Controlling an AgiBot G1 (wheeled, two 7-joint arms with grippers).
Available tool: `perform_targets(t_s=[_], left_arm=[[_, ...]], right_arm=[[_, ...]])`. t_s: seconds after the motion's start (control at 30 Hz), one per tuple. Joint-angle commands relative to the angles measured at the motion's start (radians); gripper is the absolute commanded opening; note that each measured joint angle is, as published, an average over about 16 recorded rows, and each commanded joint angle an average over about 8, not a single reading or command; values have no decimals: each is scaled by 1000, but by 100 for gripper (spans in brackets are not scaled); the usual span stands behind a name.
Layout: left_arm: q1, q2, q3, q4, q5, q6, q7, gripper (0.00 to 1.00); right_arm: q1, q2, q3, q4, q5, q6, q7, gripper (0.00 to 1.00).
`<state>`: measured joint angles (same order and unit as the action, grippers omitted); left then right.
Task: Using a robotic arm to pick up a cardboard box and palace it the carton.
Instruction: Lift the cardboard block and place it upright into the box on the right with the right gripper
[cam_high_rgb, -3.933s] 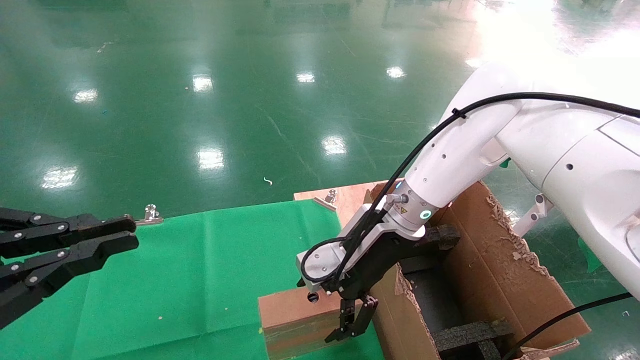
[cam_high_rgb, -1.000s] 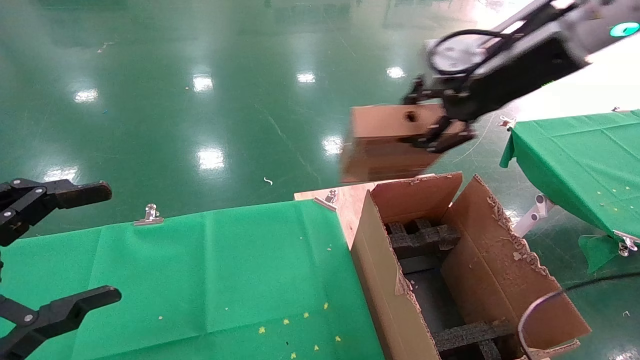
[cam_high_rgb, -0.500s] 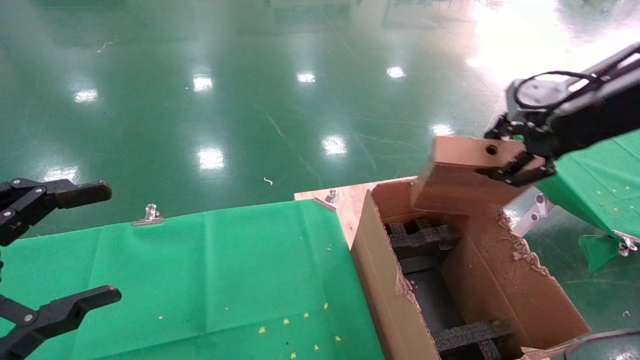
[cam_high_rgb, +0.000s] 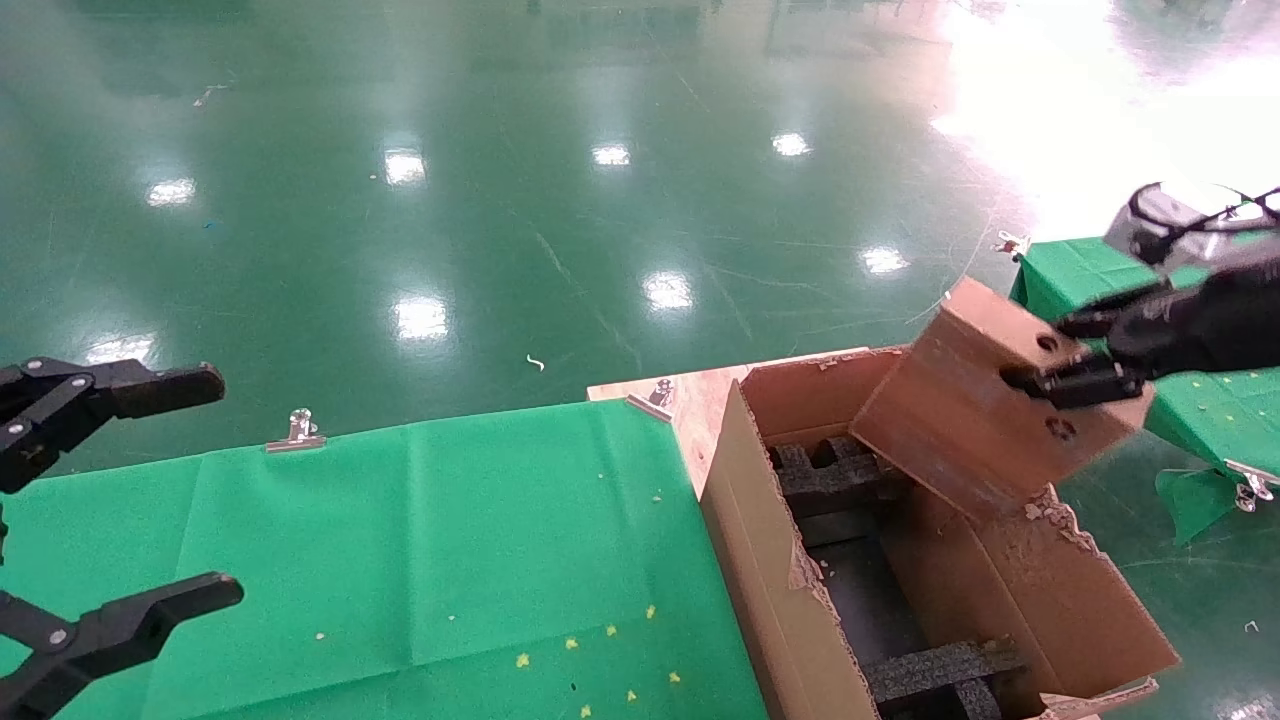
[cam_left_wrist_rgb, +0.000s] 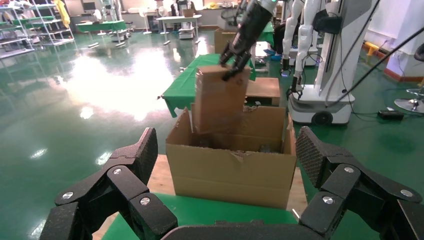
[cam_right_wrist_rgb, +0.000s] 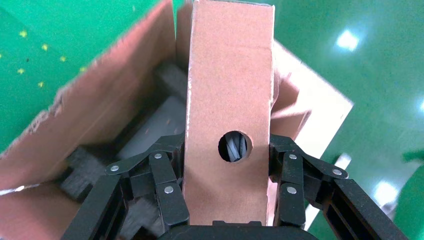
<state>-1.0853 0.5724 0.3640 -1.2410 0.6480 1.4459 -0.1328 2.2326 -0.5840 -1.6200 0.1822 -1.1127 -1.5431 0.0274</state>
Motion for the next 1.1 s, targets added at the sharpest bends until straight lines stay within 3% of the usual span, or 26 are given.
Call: perform_targets(t_s=[0.03,0.3,0.47,0.8,1.1], left_arm=[[0,0,0,0,0,0,0,100],[0,0,0,0,0,0,0,100],[0,0,0,0,0,0,0,100],[0,0,0,0,0,0,0,100],[0,0,0,0,0,0,0,100]], right_arm=[[-23,20,4,-8,12,6,33,0],[-81,106,27,9,73,-7,179,0],[-98,129,37,18,100,-13,212,0],[-91,116,34,14,92,-6,200,0],[-120,81,21,-8,75,68,280,0]])
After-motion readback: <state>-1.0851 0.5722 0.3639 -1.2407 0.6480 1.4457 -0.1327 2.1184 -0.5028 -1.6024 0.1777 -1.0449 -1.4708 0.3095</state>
